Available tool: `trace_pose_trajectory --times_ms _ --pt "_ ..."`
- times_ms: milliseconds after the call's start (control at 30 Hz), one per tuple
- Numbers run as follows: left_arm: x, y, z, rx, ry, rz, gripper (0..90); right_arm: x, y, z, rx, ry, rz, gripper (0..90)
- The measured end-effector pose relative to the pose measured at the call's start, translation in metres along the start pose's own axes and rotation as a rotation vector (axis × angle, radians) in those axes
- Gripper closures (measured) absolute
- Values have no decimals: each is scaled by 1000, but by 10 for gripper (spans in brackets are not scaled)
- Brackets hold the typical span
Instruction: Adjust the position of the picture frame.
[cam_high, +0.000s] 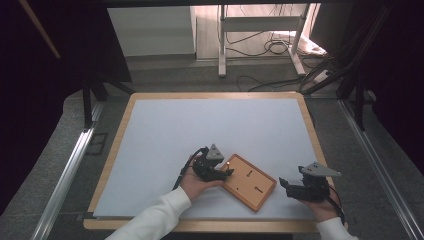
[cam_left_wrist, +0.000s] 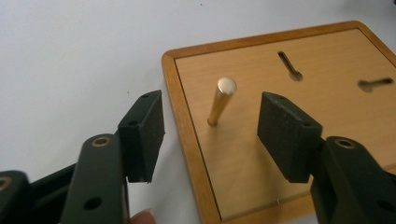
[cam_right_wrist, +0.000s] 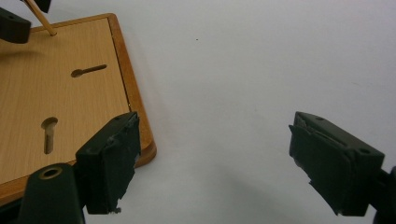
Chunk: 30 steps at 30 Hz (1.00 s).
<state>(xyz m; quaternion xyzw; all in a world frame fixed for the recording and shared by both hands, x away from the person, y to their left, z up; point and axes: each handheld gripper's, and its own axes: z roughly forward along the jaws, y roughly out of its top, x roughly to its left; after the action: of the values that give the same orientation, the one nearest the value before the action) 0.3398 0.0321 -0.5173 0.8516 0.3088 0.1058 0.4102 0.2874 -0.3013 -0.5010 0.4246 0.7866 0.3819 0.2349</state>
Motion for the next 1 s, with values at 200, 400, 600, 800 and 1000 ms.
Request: trace_pose_trajectory --times_ms 200,400,600,800,1000 --pt "-2 2 5 -20 -10 8 591 -1 -1 0 2 -5 11 170" --pt "-9 3 11 -13 11 33 746 -1 -1 -1 4 -12 15 170" --pt "-6 1 9 -29 24 27 837 -2 -2 0 10 -18 18 170" --pt "-6 3 8 -23 18 15 840 -2 -2 0 9 -20 19 170" --pt "-7 5 5 -24 19 15 840 -2 -2 -1 4 -24 22 171"
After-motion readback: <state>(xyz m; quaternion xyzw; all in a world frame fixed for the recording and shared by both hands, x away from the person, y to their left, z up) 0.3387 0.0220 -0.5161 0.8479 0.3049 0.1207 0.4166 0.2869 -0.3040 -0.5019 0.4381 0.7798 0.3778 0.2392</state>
